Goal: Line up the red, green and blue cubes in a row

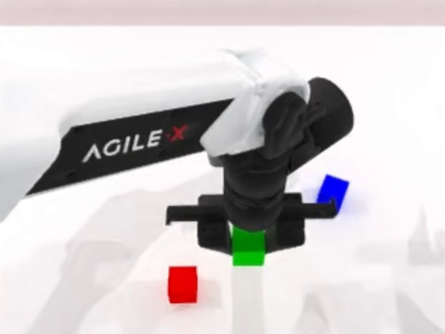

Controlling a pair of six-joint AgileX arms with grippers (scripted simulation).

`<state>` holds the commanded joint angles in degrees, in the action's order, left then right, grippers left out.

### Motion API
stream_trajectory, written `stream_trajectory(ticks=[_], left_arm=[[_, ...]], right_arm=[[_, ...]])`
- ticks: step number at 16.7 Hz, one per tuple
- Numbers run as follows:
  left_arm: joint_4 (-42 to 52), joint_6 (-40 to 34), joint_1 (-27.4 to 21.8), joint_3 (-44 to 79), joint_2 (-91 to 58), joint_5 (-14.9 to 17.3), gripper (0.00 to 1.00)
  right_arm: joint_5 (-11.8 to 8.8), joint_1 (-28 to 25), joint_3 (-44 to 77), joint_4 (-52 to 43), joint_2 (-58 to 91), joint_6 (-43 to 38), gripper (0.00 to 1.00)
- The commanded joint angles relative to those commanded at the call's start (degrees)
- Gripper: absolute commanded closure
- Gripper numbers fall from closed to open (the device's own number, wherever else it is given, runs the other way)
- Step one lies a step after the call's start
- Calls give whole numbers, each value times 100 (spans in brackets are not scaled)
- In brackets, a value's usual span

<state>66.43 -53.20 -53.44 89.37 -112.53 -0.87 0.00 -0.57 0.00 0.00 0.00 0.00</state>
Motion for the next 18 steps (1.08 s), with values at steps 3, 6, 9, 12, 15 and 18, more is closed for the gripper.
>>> stream_trajectory(ticks=[3,6,9,12,15,18], left_arm=[[-93,24,24,-62,-49,4,100],[-641,21,38,-444,-199,7,100],[-1285,31,34,-875,-376,6,100],[-1458,33,26,-1016,-441,3,100],[-1458,33,26,-1016,-441,3,92],[-1458,33,26,-1016,-441,3,70]], right_arm=[[0,0,0,0,0,0,0],[0,0,0,0,0,0,0],[0,0,0,0,0,0,0],[0,0,0,0,0,0,0],[0,0,0,0,0,0,0],[0,0,0,0,0,0,0]])
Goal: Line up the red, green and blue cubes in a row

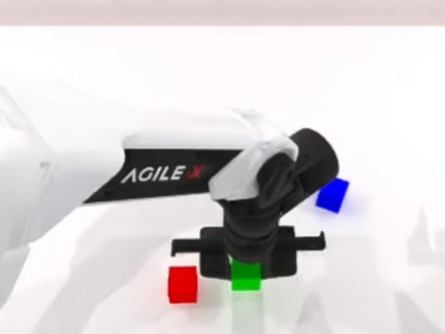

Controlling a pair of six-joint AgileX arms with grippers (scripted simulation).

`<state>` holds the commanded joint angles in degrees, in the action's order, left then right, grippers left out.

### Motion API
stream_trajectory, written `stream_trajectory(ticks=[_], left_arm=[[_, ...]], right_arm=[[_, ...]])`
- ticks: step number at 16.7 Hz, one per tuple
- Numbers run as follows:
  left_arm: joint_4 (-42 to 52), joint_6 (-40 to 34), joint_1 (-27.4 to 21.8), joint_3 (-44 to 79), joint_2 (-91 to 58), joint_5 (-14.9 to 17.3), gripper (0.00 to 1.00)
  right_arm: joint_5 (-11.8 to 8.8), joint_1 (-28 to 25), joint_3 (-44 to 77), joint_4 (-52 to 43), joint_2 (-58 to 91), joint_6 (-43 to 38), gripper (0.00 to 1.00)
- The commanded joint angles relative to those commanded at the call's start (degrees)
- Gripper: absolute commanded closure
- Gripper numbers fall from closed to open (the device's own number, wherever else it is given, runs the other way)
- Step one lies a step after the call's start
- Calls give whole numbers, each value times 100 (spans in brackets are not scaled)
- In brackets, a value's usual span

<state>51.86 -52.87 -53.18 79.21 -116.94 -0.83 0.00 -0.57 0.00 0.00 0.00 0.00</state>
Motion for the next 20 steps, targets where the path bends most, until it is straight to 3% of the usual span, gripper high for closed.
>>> stream_trajectory(ticks=[9,20], left_arm=[[0,0,0,0,0,0,2],[100,-4,-3,87,26,-1,0]], right_arm=[[0,0,0,0,0,0,0],[0,0,0,0,0,0,0]])
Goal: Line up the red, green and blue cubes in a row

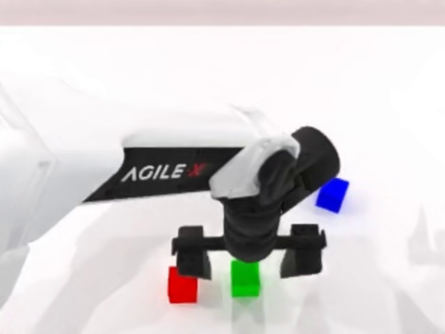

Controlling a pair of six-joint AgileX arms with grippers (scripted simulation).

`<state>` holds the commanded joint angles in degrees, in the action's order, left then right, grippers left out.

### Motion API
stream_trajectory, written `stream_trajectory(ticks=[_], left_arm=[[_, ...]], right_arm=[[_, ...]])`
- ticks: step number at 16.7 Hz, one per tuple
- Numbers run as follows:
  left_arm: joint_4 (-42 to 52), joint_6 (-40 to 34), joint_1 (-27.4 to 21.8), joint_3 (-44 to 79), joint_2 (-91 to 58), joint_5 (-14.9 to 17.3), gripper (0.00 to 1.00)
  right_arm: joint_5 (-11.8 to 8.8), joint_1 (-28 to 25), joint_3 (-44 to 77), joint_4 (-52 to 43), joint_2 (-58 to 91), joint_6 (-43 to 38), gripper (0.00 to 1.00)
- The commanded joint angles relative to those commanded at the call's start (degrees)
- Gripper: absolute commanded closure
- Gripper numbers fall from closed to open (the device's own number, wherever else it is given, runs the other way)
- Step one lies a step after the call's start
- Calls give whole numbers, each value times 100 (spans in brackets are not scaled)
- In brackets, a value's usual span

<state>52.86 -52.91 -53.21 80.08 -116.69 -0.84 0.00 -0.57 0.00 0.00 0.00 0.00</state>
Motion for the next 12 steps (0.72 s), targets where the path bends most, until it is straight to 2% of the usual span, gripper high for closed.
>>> stream_trajectory(ticks=[7,12], left_arm=[[1297,-33,83,866,397,-1,0],[1339,-29,60,900,409,-2,0]], right_arm=[[0,0,0,0,0,0,0],[0,0,1,-1,1,0,0]])
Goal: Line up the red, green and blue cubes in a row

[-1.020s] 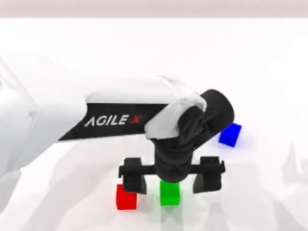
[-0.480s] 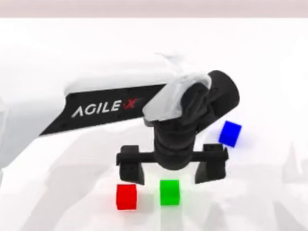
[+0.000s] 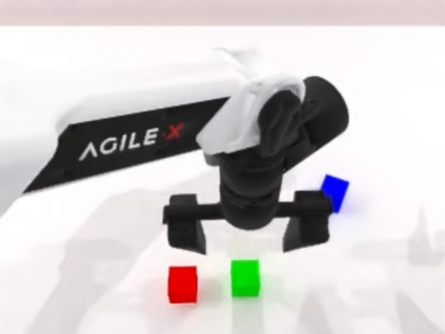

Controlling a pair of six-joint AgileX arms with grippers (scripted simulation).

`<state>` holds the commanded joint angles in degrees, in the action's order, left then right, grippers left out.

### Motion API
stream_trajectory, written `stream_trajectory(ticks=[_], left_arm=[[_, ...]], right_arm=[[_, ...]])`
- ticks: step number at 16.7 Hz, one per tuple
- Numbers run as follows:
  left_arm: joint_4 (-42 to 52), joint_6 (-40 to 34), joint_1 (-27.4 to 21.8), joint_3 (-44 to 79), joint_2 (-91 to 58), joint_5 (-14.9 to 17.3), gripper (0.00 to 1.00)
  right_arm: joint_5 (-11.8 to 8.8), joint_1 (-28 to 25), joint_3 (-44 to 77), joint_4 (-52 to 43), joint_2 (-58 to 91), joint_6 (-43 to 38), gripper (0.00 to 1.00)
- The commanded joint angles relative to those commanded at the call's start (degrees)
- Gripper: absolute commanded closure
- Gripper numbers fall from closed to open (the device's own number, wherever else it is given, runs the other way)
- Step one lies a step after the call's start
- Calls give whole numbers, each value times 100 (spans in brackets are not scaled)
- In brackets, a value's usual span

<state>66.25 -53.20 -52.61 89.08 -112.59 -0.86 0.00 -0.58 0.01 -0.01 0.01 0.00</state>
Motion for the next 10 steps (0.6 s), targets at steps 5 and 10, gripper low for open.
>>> stream_trajectory(ticks=[5,10], left_arm=[[-525,132,495,-775,894,-52,0],[-1760,664,1665,-2641,3251,-94,0]], right_arm=[[-22,-256,869,-585,871,362,0],[-5,-752,2853,-1912,3206,1155,0]])
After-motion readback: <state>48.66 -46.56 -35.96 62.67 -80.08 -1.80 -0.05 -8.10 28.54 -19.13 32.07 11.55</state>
